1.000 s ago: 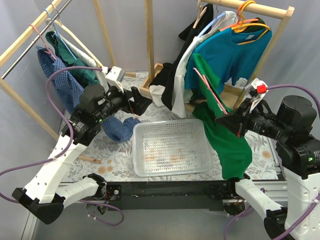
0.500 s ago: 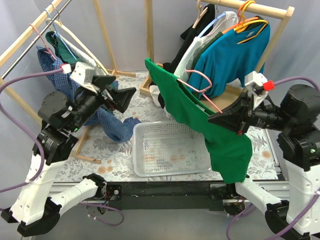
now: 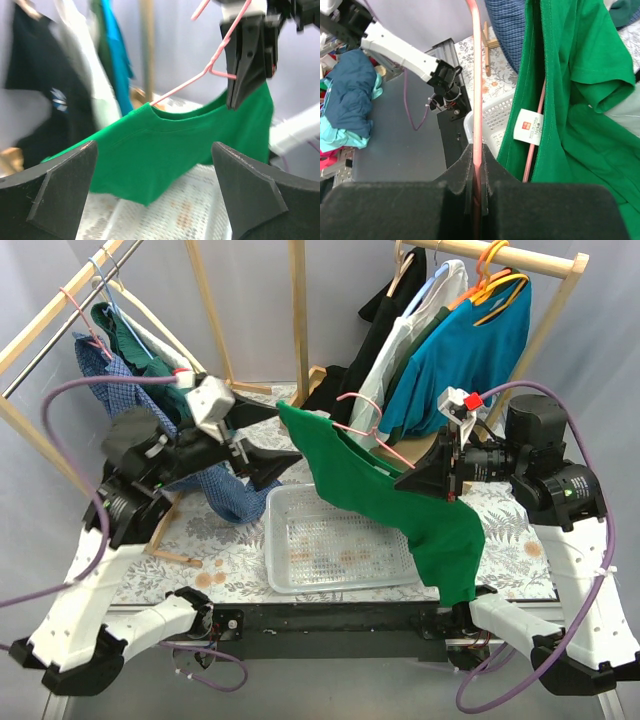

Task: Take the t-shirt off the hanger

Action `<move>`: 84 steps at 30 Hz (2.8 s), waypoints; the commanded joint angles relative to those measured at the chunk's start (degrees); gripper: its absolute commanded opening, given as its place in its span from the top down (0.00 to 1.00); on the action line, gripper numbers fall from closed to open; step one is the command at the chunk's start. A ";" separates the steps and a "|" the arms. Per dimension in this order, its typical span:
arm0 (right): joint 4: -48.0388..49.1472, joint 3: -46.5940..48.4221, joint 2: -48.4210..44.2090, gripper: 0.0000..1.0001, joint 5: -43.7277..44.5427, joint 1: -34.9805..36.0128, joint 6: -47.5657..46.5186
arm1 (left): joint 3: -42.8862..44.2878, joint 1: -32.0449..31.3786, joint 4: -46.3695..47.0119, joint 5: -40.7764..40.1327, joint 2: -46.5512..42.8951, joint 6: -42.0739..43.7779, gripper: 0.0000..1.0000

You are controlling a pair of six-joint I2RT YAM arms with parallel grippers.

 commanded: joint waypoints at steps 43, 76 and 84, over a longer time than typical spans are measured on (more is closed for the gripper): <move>9.37 -3.00 0.53 0.99 0.82 9.71 -0.19 | -12.51 -1.91 9.24 16.26 6.82 -5.74 1.00; 9.98 8.16 9.06 0.28 36.41 28.24 -10.39 | -9.96 -2.00 5.29 10.99 11.83 -9.34 1.00; 14.19 5.00 9.94 0.73 41.15 31.15 -8.99 | -10.04 -2.00 5.11 11.25 11.92 -8.73 1.00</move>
